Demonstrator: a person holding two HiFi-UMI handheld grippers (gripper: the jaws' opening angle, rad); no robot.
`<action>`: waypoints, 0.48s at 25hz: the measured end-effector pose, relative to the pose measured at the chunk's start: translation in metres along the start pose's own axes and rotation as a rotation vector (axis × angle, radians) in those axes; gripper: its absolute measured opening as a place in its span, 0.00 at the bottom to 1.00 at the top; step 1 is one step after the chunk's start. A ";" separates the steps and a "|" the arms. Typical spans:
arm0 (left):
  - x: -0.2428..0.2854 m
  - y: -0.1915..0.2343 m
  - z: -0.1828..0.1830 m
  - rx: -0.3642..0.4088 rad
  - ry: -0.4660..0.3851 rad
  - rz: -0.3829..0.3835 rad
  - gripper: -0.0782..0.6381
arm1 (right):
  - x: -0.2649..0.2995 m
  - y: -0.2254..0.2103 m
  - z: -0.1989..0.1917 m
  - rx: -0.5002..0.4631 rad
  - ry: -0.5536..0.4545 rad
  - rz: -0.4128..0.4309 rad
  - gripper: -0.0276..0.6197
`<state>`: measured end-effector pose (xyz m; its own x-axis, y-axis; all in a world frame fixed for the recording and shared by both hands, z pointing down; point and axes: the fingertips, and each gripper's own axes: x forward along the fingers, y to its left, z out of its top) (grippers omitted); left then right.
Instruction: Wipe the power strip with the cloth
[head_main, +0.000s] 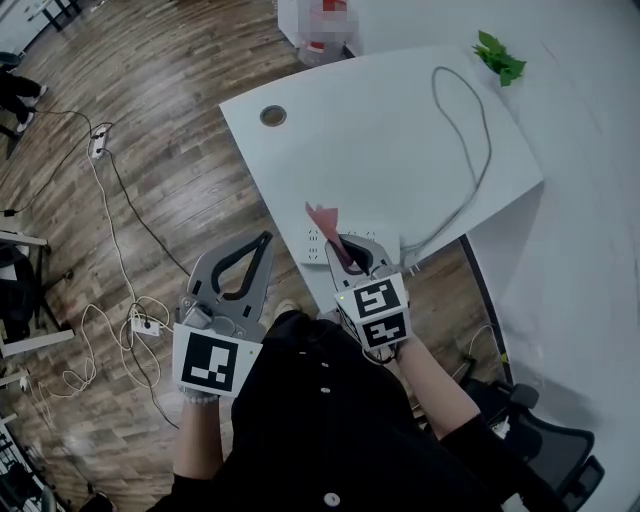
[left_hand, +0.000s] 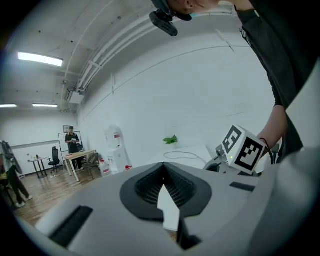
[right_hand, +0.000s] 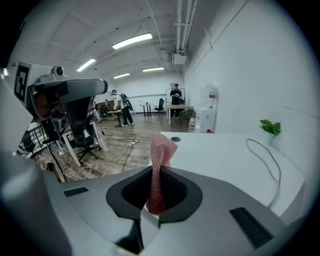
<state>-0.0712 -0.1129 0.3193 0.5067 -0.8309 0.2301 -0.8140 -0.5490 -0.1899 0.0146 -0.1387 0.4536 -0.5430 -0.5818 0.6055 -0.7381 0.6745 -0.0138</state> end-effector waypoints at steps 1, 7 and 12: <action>-0.002 0.002 -0.002 -0.002 0.004 0.006 0.13 | 0.006 0.007 -0.001 -0.003 0.009 0.018 0.13; -0.009 0.012 -0.008 -0.012 0.017 0.032 0.13 | 0.039 0.039 -0.024 -0.027 0.082 0.099 0.13; -0.014 0.016 -0.012 -0.014 0.032 0.043 0.13 | 0.055 0.056 -0.047 -0.067 0.147 0.138 0.13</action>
<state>-0.0947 -0.1087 0.3249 0.4625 -0.8500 0.2523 -0.8385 -0.5118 -0.1872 -0.0373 -0.1117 0.5237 -0.5692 -0.4127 0.7111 -0.6299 0.7748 -0.0546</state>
